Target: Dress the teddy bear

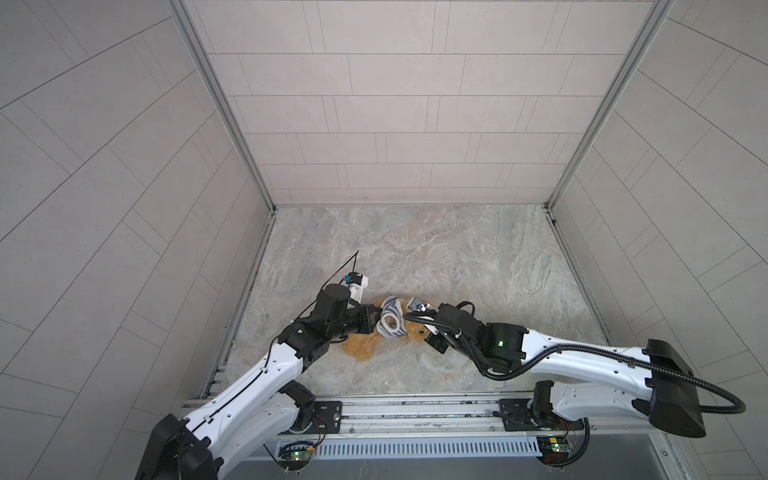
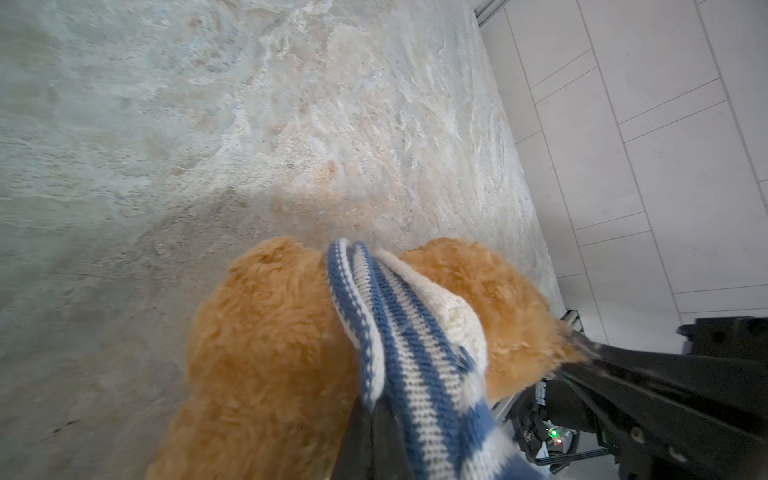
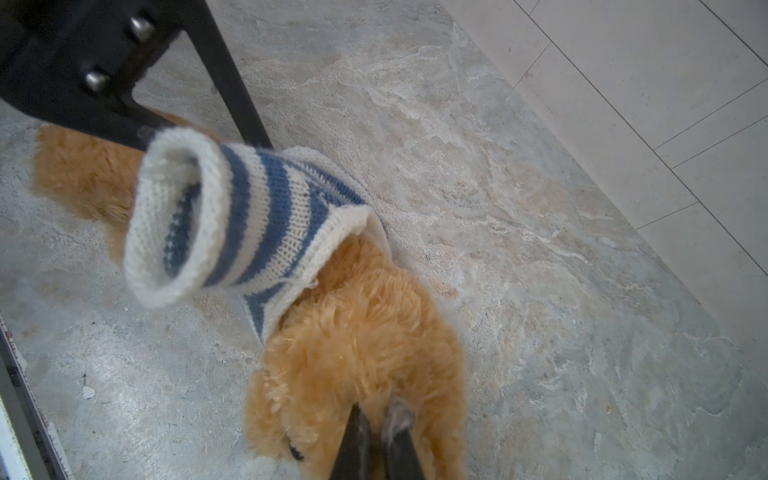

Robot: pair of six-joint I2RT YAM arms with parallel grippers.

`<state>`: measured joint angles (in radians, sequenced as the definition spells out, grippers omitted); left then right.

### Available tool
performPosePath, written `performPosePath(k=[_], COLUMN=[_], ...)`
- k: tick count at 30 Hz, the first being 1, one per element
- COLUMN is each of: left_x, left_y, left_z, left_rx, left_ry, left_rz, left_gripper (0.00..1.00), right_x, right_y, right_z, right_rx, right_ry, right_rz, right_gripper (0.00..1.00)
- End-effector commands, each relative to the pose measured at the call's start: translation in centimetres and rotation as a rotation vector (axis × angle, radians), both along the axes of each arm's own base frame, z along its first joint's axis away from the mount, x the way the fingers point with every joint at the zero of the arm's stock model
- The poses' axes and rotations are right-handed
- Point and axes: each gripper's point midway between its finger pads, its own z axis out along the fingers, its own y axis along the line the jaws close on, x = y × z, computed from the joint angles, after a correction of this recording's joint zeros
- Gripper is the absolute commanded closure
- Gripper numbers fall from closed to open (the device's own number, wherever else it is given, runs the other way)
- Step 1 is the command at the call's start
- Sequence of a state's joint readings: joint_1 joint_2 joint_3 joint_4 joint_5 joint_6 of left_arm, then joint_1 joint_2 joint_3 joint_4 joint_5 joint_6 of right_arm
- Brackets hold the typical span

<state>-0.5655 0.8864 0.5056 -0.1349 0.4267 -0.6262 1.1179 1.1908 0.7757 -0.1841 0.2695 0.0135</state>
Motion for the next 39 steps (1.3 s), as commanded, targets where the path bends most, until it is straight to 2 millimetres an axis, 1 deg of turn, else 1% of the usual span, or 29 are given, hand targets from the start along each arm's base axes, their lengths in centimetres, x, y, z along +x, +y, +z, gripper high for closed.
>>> performPosePath(k=[1, 3, 6, 9, 11, 12, 13, 14, 16, 18, 24, 28, 29, 31, 33, 37, 39], left_x=[-0.1, -0.1, 0.1, 0.7, 1.2, 1.2, 1.7, 1.8, 1.8, 1.9, 1.9, 2.0, 2.1, 2.1, 2.1, 2.1, 2.1], left_y=[-2.5, -2.9, -2.4, -0.4, 1.3, 1.9, 3.3, 4.1, 5.4, 6.3, 8.1, 9.9, 10.0, 9.7, 8.6, 7.1, 6.2], left_z=[2.8, 2.6, 1.5, -0.1, -1.0, -1.4, -1.8, -2.1, -2.6, -3.0, -3.9, -4.3, -4.3, -4.0, -3.6, -2.9, -2.4], left_rx=[-0.138, -0.146, -0.11, -0.016, 0.012, 0.019, 0.027, 0.038, 0.062, 0.077, 0.109, 0.136, 0.134, 0.123, 0.086, 0.08, 0.081], left_ry=[-0.038, -0.029, -0.009, 0.015, 0.032, 0.04, 0.05, 0.055, 0.061, 0.069, 0.088, 0.093, 0.09, 0.085, 0.082, 0.071, 0.061], left_rz=[-0.059, -0.061, -0.036, 0.029, 0.088, 0.105, 0.152, 0.176, 0.209, 0.232, 0.282, 0.333, 0.336, 0.311, 0.265, 0.195, 0.161], left_gripper=[1.0, 1.0, 1.0, 1.0, 1.0, 1.0, 1.0, 1.0, 1.0, 1.0, 1.0, 1.0, 1.0, 1.0, 1.0, 1.0, 0.98], right_x=[0.2, 0.2, 0.3, 0.3, 0.3, 0.3, 0.3, 0.3, 0.3, 0.4, 0.5, 0.5, 0.5, 0.3, 0.2, 0.6, 1.0], right_y=[1.3, 1.3, 1.1, 0.4, -0.1, -0.4, -0.6, -0.9, -1.3, -1.7, -2.8, -3.7, -3.9, -3.9, -3.6, -2.6, -2.0], right_z=[1.5, 1.7, 1.8, 1.7, 1.6, 1.5, 1.4, 1.3, 1.2, 1.3, 1.5, 1.4, 1.5, 1.6, 1.8, 2.1, 2.1], right_rx=[0.074, 0.08, 0.078, 0.074, 0.074, 0.074, 0.073, 0.074, 0.075, 0.082, 0.087, 0.105, 0.109, 0.111, 0.117, 0.122, 0.13], right_ry=[0.0, -0.002, -0.007, -0.012, -0.015, -0.014, -0.013, -0.013, -0.013, -0.012, -0.015, -0.005, -0.002, 0.005, 0.013, 0.05, 0.082], right_rz=[0.005, 0.005, -0.004, -0.022, -0.035, -0.04, -0.045, -0.051, -0.06, -0.069, -0.098, -0.118, -0.119, -0.114, -0.104, -0.098, -0.109], right_gripper=[1.0, 1.0, 1.0, 1.0, 1.0, 1.0, 1.0, 1.0, 1.0, 1.0, 1.0, 1.0, 1.0, 1.0, 1.0, 1.0, 1.0])
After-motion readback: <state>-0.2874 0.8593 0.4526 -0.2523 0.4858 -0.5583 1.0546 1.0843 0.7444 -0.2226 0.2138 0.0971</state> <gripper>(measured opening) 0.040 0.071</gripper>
